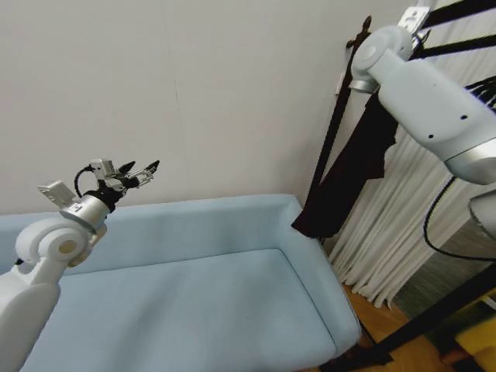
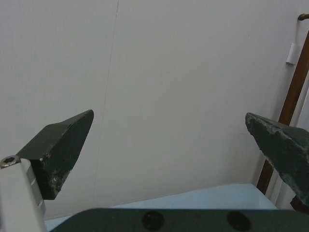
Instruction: Pick up the clothes from the sofa and hang them on the clothes hanger.
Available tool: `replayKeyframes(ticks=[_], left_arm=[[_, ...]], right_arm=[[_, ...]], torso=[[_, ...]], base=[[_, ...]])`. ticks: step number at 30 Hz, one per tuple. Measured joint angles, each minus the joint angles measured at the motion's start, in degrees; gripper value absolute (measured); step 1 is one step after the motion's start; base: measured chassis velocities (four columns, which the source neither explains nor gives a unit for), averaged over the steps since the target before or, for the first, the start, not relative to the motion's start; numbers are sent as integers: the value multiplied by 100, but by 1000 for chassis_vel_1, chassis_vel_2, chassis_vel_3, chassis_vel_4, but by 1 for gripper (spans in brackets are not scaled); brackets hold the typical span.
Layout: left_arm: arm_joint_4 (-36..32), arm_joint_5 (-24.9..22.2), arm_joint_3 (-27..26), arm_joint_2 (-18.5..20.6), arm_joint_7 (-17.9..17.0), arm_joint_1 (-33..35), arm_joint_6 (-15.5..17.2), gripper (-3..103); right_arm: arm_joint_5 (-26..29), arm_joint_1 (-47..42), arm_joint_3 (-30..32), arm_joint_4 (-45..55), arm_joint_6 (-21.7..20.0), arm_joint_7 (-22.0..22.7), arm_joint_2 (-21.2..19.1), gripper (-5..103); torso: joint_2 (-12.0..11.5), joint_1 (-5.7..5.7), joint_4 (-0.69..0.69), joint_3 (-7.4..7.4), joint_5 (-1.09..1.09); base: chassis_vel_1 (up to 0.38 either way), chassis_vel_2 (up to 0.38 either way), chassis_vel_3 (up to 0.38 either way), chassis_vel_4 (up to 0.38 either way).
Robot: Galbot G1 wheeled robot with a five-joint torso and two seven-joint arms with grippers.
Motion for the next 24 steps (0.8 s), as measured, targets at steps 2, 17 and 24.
replayKeyframes(ticks=[2,17,24], left_arm=[[0,1,1,-10,11,9,5,100],[-7,4,-20,-29,82,80,14,100],[-3,16,1,-34,124,66,20,100]], right_arm=[[-1,-4,0,-20,-5,-20,-11,2],[-123,-256,152,-173,-52,-274,-211,2],[-310,-253,176,-185,-12,-499,-245,2]], torso=[[0,0,0,0,0],[0,0,-1,0,0],[0,0,-1,0,1]], base=[[0,0,0,0],[0,0,0,0],[0,0,0,0]])
